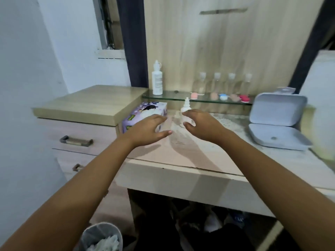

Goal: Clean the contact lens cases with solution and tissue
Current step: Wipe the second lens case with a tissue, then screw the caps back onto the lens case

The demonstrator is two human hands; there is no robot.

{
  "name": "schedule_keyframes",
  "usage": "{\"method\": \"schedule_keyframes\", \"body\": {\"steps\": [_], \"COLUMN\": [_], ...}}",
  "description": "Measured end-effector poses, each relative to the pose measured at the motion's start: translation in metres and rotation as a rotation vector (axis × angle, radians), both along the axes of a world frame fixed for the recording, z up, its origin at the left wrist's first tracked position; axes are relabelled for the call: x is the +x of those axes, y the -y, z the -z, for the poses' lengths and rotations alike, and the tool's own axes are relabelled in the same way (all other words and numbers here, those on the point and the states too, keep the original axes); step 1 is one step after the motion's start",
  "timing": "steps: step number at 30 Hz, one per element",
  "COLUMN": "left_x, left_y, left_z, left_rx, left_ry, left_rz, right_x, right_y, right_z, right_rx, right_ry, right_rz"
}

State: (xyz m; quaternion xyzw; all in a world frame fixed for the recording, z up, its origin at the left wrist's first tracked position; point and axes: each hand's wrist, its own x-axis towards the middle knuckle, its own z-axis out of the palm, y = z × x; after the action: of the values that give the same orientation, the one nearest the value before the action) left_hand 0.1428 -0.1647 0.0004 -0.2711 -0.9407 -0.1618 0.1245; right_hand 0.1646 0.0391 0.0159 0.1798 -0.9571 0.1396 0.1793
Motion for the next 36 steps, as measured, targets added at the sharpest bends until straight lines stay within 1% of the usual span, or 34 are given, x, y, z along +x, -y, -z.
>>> {"method": "schedule_keyframes", "body": {"steps": [7,14,19,24,27,29,31,32,34,35,36], "left_x": [-0.025,-0.050,-0.069,-0.078,-0.078,-0.076,-0.074,-0.075,-0.079,-0.082,-0.086], "left_y": [-0.096,-0.140,-0.148,-0.150,-0.149,-0.148,-0.146,-0.145,-0.143,-0.143,-0.142], "left_z": [0.023,0.055,0.066,0.073,0.075,0.072,0.068,0.064,0.056,0.052,0.048], "left_rx": [-0.017,-0.018,-0.031,0.016,0.029,0.109,0.300,0.406,0.609,0.698,0.766], "left_ry": [0.086,0.162,0.049,-0.010,-0.014,0.019,-0.010,-0.078,-0.222,-0.240,-0.209], "left_rz": [0.182,0.224,0.203,0.225,0.229,0.218,0.168,0.115,-0.057,-0.160,-0.252], "right_x": [0.005,0.000,-0.014,-0.027,-0.030,-0.031,-0.032,-0.032,-0.032,-0.032,-0.032], "right_y": [-0.084,-0.119,-0.118,-0.115,-0.115,-0.116,-0.117,-0.118,-0.118,-0.118,-0.118], "right_z": [0.030,0.063,0.073,0.078,0.081,0.083,0.085,0.086,0.087,0.088,0.089], "right_rx": [-0.022,-0.059,-0.080,-0.095,-0.128,-0.131,-0.123,-0.118,-0.116,-0.121,-0.124], "right_ry": [0.118,0.197,0.148,0.130,0.104,0.092,0.082,0.078,0.072,0.066,0.062], "right_rz": [0.224,0.303,0.354,0.341,0.328,0.325,0.325,0.325,0.317,0.311,0.306]}}
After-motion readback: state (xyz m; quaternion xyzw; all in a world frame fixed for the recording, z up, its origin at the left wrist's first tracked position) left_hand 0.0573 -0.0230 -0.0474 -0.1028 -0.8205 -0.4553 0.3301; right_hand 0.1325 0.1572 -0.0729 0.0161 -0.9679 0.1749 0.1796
